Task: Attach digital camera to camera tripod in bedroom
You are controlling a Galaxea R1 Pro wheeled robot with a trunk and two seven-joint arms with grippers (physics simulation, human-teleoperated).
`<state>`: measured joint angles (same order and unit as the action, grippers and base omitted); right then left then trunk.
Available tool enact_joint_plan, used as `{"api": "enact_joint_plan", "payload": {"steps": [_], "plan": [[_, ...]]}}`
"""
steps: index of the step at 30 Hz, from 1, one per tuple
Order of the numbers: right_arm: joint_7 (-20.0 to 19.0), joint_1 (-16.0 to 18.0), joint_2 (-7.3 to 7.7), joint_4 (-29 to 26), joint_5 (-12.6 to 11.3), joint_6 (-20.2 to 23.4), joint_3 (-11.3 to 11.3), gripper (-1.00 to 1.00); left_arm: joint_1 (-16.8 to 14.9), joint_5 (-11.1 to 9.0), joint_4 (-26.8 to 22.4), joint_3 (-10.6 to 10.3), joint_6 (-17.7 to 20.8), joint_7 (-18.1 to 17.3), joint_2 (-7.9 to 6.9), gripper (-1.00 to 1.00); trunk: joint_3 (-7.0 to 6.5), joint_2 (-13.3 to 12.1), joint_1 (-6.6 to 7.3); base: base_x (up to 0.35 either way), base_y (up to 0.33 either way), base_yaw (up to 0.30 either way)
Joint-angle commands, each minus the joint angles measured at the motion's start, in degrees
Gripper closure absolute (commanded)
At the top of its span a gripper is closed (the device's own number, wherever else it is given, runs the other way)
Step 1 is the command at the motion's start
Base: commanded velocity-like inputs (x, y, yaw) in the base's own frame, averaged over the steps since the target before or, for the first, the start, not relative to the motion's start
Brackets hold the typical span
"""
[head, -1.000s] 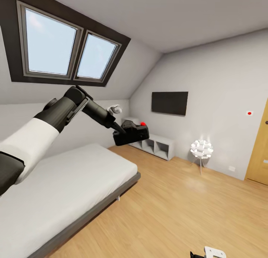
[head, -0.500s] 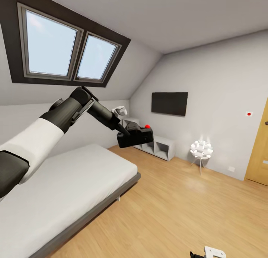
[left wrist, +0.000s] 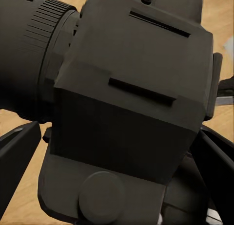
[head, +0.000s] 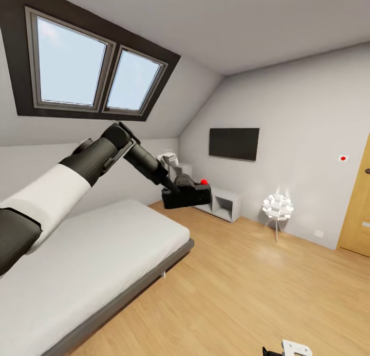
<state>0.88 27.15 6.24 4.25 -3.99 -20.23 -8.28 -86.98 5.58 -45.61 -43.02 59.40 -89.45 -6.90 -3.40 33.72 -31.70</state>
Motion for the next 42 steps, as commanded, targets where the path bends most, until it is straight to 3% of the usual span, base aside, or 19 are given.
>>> {"api": "enact_joint_plan", "payload": {"steps": [1,6,15,18,21,27,36,42], "plan": [[-0.12,0.09,0.0,0.27,-0.4,-0.42,-0.07,-1.0,-0.03,0.54,-0.08,-0.51,0.6,-0.55,0.0,1.0,-0.17,-0.38,0.21,0.0,0.0,0.0],[-0.14,0.09,0.0,0.26,-0.4,-0.42,-0.07,-1.0,-0.03,0.5,-0.31,-1.79,0.6,-0.55,0.15,1.0,-1.06,-2.39,1.3,0.0,0.0,0.0],[-0.18,0.09,0.0,0.3,-0.4,-0.42,-0.07,-1.0,-0.03,0.47,-2.12,-2.08,0.6,-0.55,0.03,1.0,-2.68,-6.0,3.28,0.0,0.0,0.0],[-0.18,0.09,0.0,0.29,-0.4,-0.42,-0.07,-1.0,-0.03,0.43,-4.64,-1.29,0.6,-0.55,-0.05,1.0,-3.22,-7.2,3.94,0.0,0.0,0.0],[-0.18,0.09,0.0,0.29,-0.4,-0.42,-0.07,-1.0,-0.03,0.41,-7.67,1.13,0.6,-0.55,-0.04,1.0,-3.76,-8.4,4.6,0.0,0.0,0.0],[-0.18,0.09,0.0,0.28,-0.4,-0.42,-0.07,-1.0,-0.03,0.4,-9.1,3.45,0.6,-0.55,0.27,1.0,-4.83,-10.8,5.91,0.0,0.0,0.0],[-0.18,0.09,0.0,0.31,-0.4,-0.36,-0.07,-1.0,-0.01,0.42,-11.26,3.61,0.6,-0.55,0.12,1.0,-4.83,-10.8,5.91,0.0,0.0,-0.007],[-0.18,0.09,0.0,0.3,-0.4,-0.34,-0.07,-1.0,0.35,0.41,-16.94,3.64,0.6,-0.55,-1.19,1.0,-4.83,-10.8,5.91,0.0,0.0,-0.173]]}}
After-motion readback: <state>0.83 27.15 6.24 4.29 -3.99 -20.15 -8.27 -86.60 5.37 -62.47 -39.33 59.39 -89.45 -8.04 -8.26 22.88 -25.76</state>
